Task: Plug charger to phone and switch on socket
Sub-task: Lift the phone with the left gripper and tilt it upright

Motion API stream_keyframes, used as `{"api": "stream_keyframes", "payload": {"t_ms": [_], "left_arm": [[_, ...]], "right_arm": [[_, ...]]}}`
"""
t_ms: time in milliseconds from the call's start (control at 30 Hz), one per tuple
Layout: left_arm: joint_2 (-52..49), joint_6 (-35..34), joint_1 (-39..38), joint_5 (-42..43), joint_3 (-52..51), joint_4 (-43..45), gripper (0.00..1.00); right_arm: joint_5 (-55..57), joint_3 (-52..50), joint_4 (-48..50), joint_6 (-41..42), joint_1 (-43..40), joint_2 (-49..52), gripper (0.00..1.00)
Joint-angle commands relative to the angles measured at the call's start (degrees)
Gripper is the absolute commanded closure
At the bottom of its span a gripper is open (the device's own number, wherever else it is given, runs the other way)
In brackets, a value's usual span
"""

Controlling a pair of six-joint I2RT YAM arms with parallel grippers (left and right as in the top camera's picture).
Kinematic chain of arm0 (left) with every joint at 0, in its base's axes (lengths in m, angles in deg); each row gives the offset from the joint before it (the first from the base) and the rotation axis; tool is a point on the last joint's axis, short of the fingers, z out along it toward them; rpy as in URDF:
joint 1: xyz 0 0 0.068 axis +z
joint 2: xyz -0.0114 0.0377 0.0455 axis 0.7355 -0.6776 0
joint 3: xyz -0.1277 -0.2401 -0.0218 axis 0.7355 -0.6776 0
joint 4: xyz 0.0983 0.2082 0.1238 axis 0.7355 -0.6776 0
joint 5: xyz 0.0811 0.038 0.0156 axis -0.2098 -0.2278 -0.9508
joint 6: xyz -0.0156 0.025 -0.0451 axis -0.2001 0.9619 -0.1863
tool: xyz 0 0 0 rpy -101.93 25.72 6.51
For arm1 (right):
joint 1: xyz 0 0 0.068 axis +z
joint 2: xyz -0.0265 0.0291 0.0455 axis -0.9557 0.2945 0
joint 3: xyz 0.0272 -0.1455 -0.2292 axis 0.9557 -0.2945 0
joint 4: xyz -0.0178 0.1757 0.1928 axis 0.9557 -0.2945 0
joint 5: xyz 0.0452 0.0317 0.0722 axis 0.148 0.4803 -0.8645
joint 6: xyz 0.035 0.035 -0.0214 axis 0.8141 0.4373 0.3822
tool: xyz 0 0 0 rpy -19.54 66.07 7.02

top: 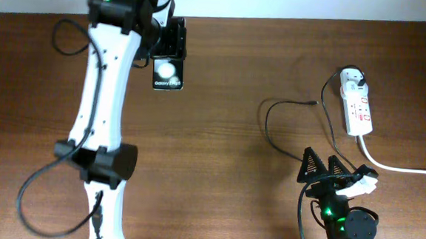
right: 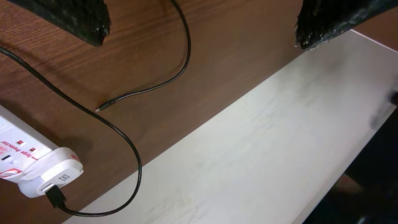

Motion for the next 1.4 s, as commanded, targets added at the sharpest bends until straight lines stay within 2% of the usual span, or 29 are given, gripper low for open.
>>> {"api": "stream_keyframes", "payload": {"t_ms": [0, 100, 200, 267, 300, 400, 500, 633, 733, 800, 900, 1000, 1033, 1167, 1367], "left_arm": [[9.20, 1.01, -2.25, 3.37, 1.20, 0.11, 0.39], [15.87, 1.81, -5.55, 3.34, -0.94, 0.11, 0.40], [21.99, 2.25, -6.78, 3.15, -7.89, 0.11, 0.42], [26.75, 2.25, -6.78, 3.13, -16.04, 0.11, 0.42], [30.73, 2.25, -6.78, 3.10, -23.98, 0.11, 0.42], [35.80, 2.19, -6.78, 3.15, -35.78, 0.11, 0.42], [38.16, 1.75, -6.78, 3.17, -46.07, 0.85, 0.47], [38.18, 1.55, -6.75, 7.39, -60.46, 9.60, 0.47], [38.18, 1.29, -6.75, 16.17, -71.65, 19.76, 0.46], [38.18, -3.34, -6.75, 21.18, -78.93, 27.10, 0.46], [38.16, -7.28, -6.71, 28.06, -82.42, 30.38, 0.46], [38.14, -8.31, -6.51, 42.71, -82.42, 31.30, 0.47], [38.14, -11.15, -6.08, 45.90, -82.42, 31.98, 0.47], [38.14, -21.29, -2.21, 49.88, -82.42, 34.34, 0.44], [38.14, -22.53, 8.70, 50.75, -82.42, 35.30, 0.43]], "right_arm": [[0.70, -0.46, -0.09, -0.42, -0.31, -0.37, 0.01], [0.68, -0.46, -0.09, -0.42, -0.31, -0.37, 0.01], [0.70, -0.46, -0.09, -0.42, -0.31, -0.37, 0.01], [0.70, -0.46, -0.09, -0.44, -0.31, -0.37, 0.01], [0.70, -0.46, -0.09, -0.44, -0.31, -0.37, 0.01], [0.68, -0.46, -0.09, -0.42, -0.31, -0.37, 0.01], [0.70, -0.46, -0.09, -0.42, -0.31, -0.37, 0.01], [0.68, -0.46, -0.09, -0.44, -0.31, -0.37, 0.01], [0.70, -0.46, -0.09, -0.44, -0.31, -0.37, 0.01], [0.68, -0.46, -0.09, -0.44, -0.33, -0.37, 0.01], [0.70, -0.46, -0.09, -0.42, -0.31, -0.37, 0.01], [0.68, -0.46, -0.09, -0.42, -0.31, -0.37, 0.01], [0.70, -0.46, -0.09, -0.42, -0.31, -0.37, 0.01], [0.70, -0.46, -0.09, -0.42, -0.31, -0.37, 0.01], [0.70, -0.46, -0.07, -0.42, -0.31, -0.37, 0.01]]}}
